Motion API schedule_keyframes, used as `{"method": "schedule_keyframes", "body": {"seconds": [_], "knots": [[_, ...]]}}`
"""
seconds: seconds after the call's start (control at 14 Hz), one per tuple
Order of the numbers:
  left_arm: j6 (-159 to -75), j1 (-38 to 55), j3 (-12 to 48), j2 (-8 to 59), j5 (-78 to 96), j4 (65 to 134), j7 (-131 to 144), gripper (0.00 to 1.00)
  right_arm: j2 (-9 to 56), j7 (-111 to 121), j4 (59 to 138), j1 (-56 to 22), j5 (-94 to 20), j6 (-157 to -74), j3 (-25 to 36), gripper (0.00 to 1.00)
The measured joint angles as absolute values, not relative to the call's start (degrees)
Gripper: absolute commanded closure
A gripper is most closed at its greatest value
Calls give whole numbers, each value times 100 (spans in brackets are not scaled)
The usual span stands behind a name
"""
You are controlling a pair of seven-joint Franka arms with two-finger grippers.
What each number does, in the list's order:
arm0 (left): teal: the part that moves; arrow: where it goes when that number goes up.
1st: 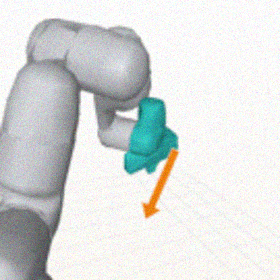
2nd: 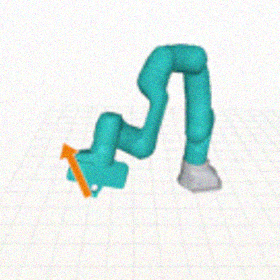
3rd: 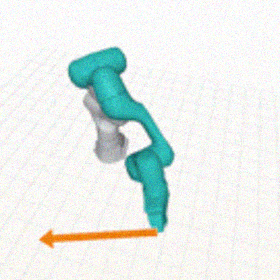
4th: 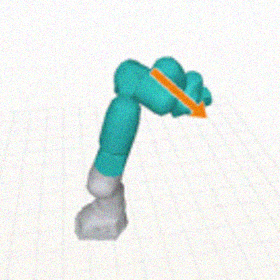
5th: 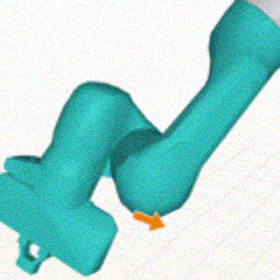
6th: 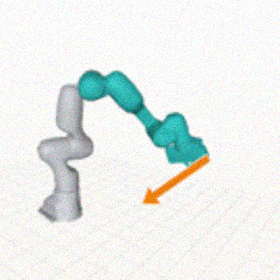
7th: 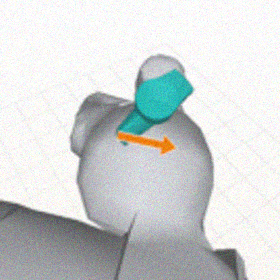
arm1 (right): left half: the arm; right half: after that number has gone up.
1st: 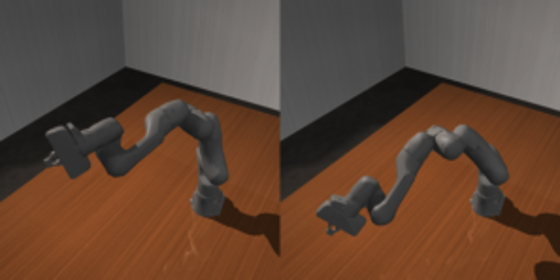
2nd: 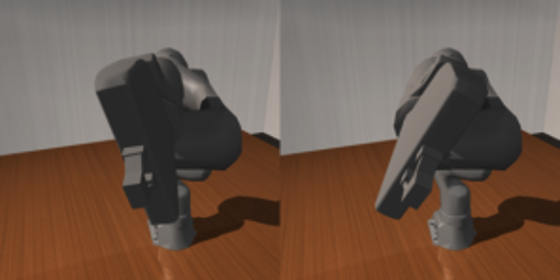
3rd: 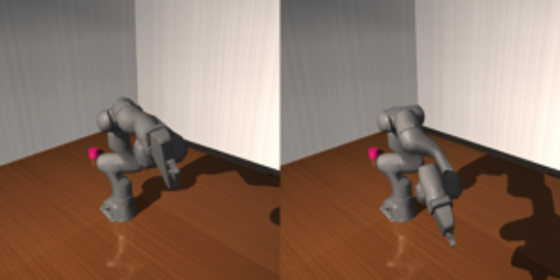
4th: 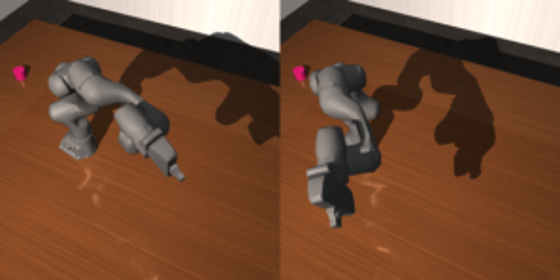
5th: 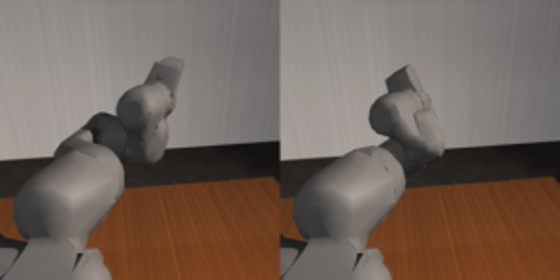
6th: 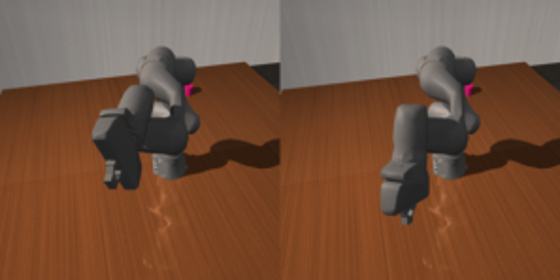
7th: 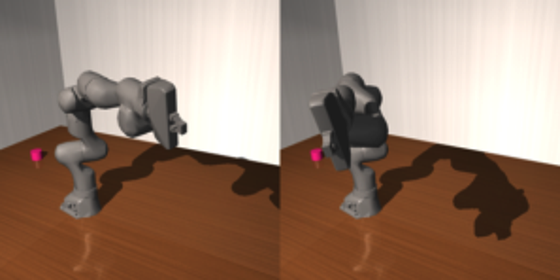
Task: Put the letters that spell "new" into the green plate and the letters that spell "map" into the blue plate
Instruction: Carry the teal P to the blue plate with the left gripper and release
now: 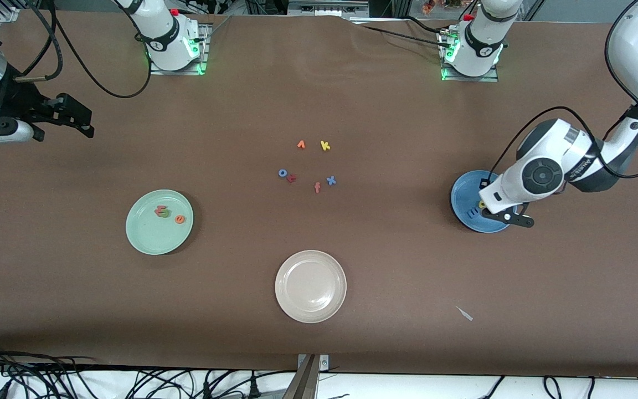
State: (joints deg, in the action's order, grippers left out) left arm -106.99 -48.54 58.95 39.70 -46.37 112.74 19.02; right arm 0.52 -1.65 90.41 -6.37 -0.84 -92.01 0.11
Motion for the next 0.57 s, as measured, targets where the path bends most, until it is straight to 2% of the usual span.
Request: {"method": "schedule_keyframes", "body": {"seconds": [0.57], "knots": [[-10455, -4973, 5885, 3971, -4557, 10973, 1780, 0, 102, -160, 9047, -637, -78, -9200, 10, 0]]}}
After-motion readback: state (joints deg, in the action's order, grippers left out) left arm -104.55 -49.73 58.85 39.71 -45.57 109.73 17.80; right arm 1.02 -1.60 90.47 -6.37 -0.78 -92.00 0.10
